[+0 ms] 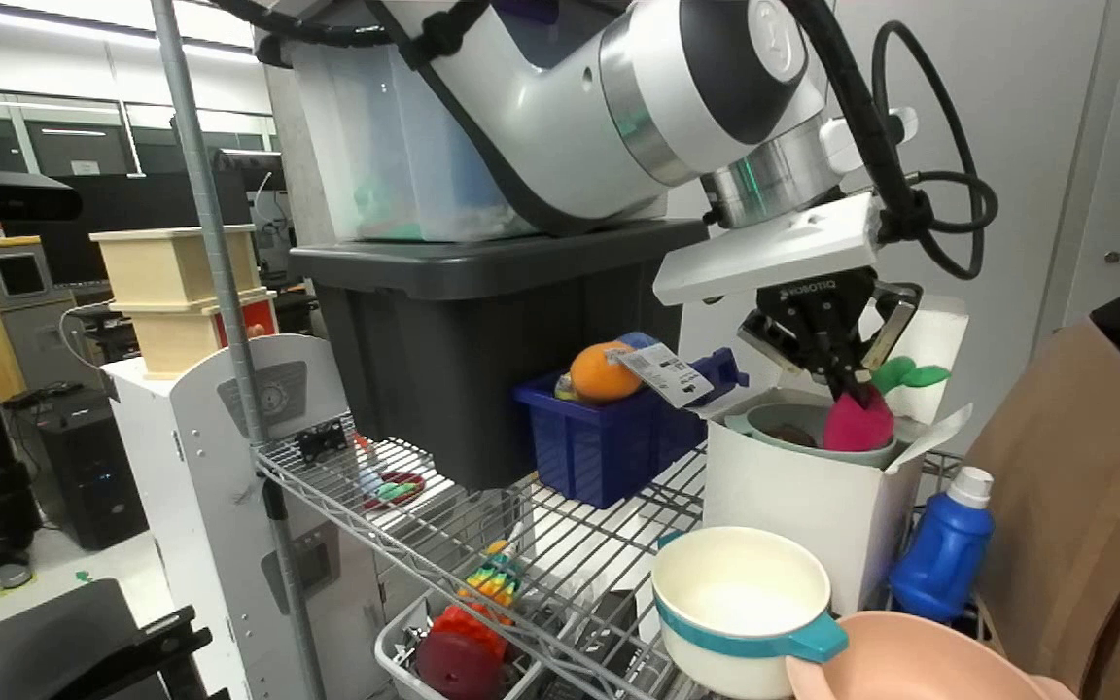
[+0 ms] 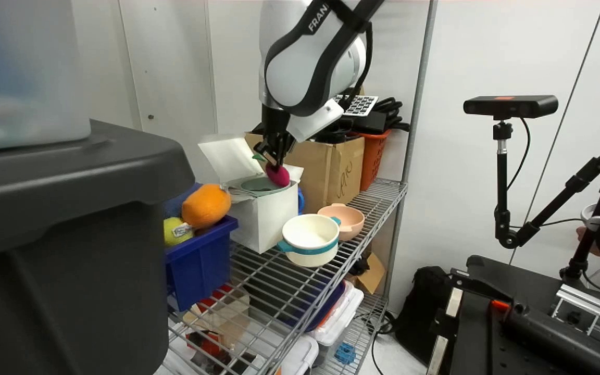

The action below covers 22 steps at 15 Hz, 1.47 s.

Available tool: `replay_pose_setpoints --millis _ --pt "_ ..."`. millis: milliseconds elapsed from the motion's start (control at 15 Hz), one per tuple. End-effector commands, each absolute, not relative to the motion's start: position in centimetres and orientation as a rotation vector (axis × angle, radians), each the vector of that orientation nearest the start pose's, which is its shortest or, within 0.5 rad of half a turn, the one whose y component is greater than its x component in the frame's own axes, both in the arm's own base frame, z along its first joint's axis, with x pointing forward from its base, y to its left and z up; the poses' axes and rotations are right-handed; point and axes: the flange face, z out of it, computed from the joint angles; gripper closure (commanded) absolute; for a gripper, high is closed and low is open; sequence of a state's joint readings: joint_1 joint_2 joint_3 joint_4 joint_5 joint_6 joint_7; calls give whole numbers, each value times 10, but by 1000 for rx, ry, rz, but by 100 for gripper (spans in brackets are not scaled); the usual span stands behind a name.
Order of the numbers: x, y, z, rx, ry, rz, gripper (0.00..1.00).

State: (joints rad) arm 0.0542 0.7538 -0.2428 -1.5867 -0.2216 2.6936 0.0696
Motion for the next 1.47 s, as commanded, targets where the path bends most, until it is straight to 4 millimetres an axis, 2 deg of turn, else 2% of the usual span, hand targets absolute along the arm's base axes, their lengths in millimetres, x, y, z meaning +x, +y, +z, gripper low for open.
replay_pose_setpoints --millis 0,467,867,1067,1267,1400 --pt "708 -97 266 -3410 -14 -595 98" --pt "687 -94 300 -3390 17 -594 98" --pt "650 -85 329 -3372 82 -512 98" --pt "637 -88 344 -3371 147 -430 98" --pt "625 -94 351 -3378 194 -360 98" --pt "620 -101 345 -3385 208 -305 98"
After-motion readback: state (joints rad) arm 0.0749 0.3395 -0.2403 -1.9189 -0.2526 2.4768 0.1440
